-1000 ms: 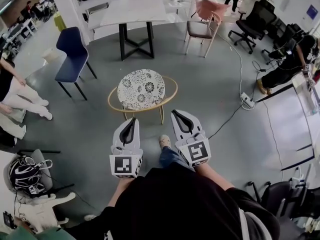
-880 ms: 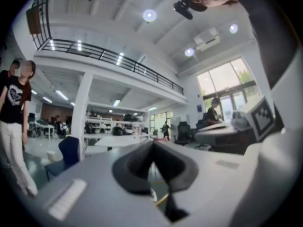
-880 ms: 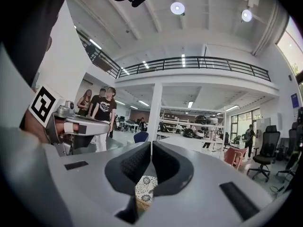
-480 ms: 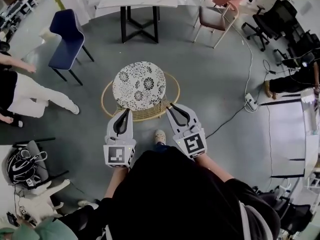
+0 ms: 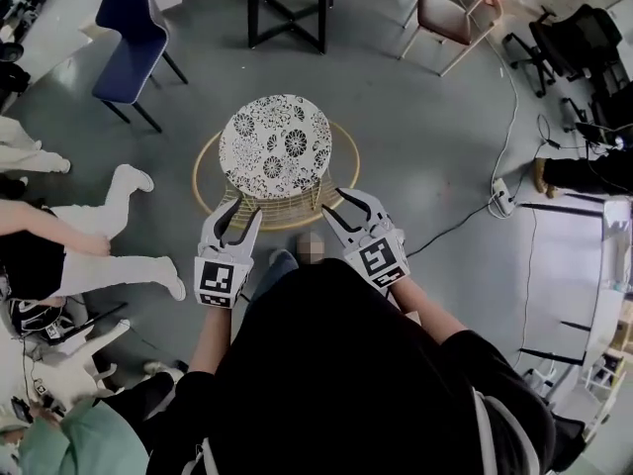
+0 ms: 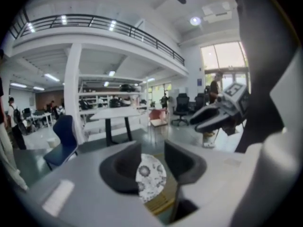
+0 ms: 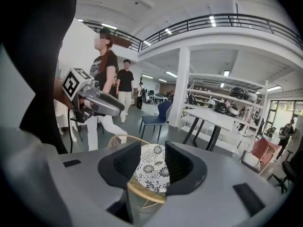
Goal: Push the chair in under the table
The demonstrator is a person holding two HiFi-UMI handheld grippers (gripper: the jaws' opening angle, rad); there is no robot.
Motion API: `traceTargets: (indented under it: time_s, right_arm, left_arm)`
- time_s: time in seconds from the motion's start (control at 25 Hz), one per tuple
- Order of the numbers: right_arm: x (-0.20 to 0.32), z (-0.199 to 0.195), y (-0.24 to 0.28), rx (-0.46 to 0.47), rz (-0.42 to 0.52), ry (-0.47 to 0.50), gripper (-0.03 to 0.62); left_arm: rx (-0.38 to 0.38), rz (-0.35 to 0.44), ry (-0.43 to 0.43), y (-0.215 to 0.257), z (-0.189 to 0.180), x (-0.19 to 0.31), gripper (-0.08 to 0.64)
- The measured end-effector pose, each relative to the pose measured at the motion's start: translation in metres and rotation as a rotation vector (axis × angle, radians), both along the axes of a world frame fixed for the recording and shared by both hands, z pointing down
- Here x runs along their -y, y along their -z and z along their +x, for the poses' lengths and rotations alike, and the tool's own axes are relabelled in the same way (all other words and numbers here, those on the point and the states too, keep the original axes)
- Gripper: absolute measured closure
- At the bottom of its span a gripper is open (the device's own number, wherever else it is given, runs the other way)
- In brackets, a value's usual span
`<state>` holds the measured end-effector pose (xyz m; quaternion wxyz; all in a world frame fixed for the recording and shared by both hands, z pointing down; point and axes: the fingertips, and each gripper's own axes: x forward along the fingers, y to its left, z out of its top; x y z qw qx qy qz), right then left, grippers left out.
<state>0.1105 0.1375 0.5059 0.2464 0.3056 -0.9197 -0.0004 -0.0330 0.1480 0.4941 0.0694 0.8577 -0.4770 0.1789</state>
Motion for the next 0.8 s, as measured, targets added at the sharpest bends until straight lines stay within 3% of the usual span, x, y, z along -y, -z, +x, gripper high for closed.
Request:
traceTargets:
  time_s: [0.28, 0.52, 0.64, 0.8]
  right_arm:
    - [-0.007, 0.001, -0.072, -0.191, -0.146, 0.099, 0.431]
    - [-0.029, 0.013, -0.127, -0.354, -0.235, 0.186, 0.416]
    - [-0.037, 0.019, -0.151, -0.451, -0.251, 0.248, 0.414]
    - [-0.04, 0.021, -0.18, -0.587, -0.233, 0.331, 0.413]
  left_arm:
    - [0.196, -0.235, -0.175, -0.084, -0.015, -0.011, 0.363]
    - [0.259, -0.428, -0.299, -0.146, -0.024, -0.04, 0.321]
    - [0.307, -0.493, -0.359, -0.166, -0.026, -0.054, 0.302]
    - [0.47, -0.514, -0.427, -0.193, -0.034, -0.063, 0.302]
